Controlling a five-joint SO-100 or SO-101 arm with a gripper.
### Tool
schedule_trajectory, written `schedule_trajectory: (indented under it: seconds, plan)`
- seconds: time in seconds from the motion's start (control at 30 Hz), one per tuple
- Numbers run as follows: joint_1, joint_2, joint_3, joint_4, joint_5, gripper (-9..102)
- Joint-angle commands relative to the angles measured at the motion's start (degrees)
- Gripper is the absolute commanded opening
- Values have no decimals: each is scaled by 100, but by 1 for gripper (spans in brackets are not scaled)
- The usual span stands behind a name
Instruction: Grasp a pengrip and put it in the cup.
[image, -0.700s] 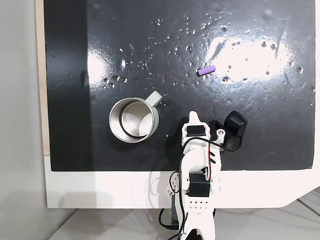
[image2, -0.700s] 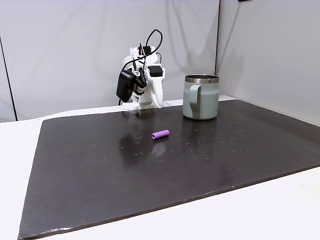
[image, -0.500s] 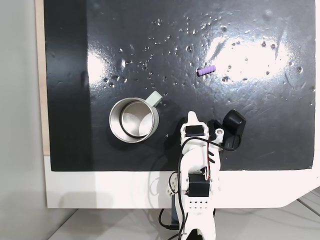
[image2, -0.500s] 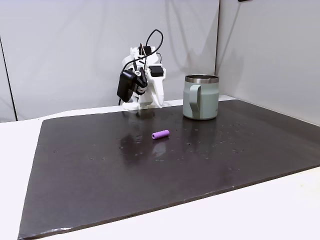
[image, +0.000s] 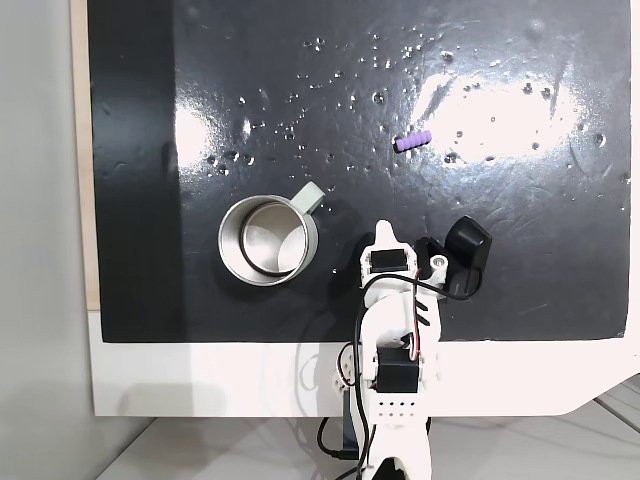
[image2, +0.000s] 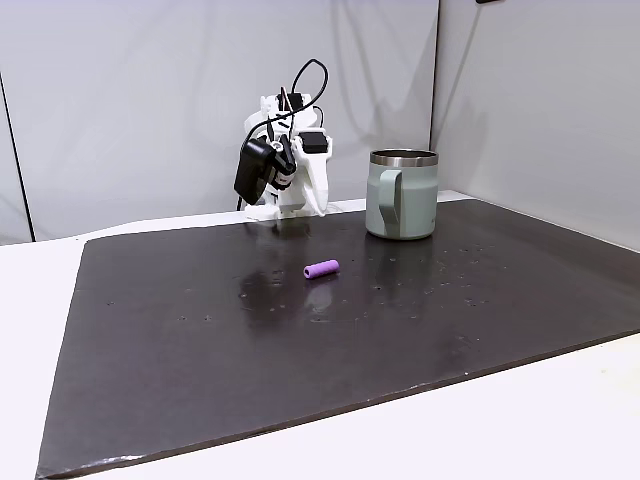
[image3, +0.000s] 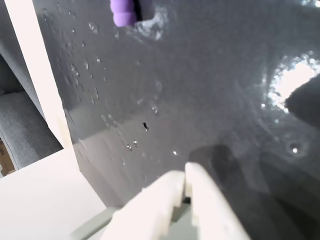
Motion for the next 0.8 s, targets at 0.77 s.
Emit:
schedule_trajectory:
  seconds: [0.77]
  plan:
    - [756, -4764, -2813, -1107, 255, 0]
